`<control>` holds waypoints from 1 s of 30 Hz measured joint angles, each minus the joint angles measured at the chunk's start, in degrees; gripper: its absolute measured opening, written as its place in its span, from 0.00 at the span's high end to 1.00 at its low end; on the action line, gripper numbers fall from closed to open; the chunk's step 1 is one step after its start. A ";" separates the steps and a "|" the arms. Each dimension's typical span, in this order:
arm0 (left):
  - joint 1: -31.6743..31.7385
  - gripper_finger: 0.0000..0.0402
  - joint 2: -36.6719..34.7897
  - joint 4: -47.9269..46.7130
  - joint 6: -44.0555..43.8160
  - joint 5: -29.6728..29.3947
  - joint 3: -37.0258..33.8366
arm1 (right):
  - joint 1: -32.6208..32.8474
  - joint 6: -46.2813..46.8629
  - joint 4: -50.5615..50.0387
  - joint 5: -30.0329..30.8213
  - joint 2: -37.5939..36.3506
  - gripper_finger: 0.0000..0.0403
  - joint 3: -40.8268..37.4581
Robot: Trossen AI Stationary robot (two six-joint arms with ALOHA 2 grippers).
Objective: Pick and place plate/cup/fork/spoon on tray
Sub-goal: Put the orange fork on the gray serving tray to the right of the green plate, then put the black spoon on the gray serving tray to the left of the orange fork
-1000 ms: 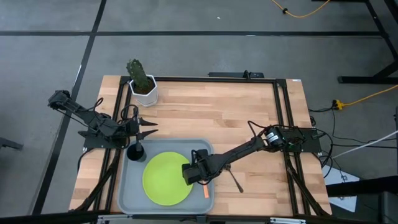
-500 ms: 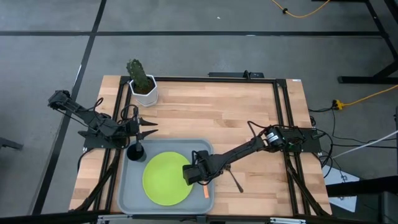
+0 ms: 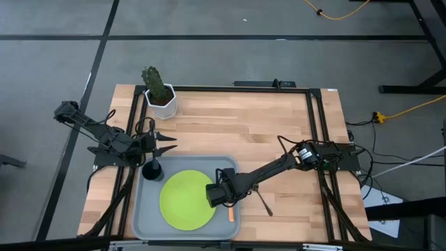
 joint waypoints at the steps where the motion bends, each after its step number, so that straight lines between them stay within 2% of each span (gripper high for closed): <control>1: 0.02 0.75 0.00 -0.01 0.01 -0.01 0.00 | 0.00 -0.01 0.01 0.00 0.00 0.73 0.00; 5: 0.01 0.75 0.00 0.00 0.00 -0.01 0.00 | 0.00 -0.94 -0.35 1.71 0.00 0.73 0.64; 9: 0.02 0.75 0.00 -0.02 0.00 -0.01 0.00 | -0.13 -4.07 -2.53 3.53 0.00 0.73 4.67; 12: 0.01 0.75 0.00 0.00 0.00 -0.01 0.00 | -0.20 -5.29 -9.27 3.56 -0.04 0.73 9.58; 15: 0.00 0.75 0.00 -0.01 0.01 0.00 0.00 | 0.57 -4.84 -20.55 3.41 -0.09 0.73 14.12; 18: 0.02 0.75 0.00 -0.02 0.01 0.00 0.00 | 3.26 0.64 -29.79 2.83 -0.17 0.73 15.80; 20: 0.01 0.75 0.00 -0.01 0.01 0.00 0.00 | 5.36 3.33 -34.01 1.28 -0.17 0.73 15.23; 24: 0.00 0.75 0.00 -0.02 0.01 -0.01 0.00 | 8.53 2.04 -34.17 -1.65 -0.17 0.73 9.31; 28: 0.00 0.75 0.00 -0.02 0.01 0.01 0.00 | 9.66 1.25 -34.34 -13.06 -0.11 0.73 2.23; 30: 0.00 0.75 0.00 0.02 -0.01 0.01 0.00 | 9.35 -1.31 -33.68 -14.70 -0.11 0.73 0.55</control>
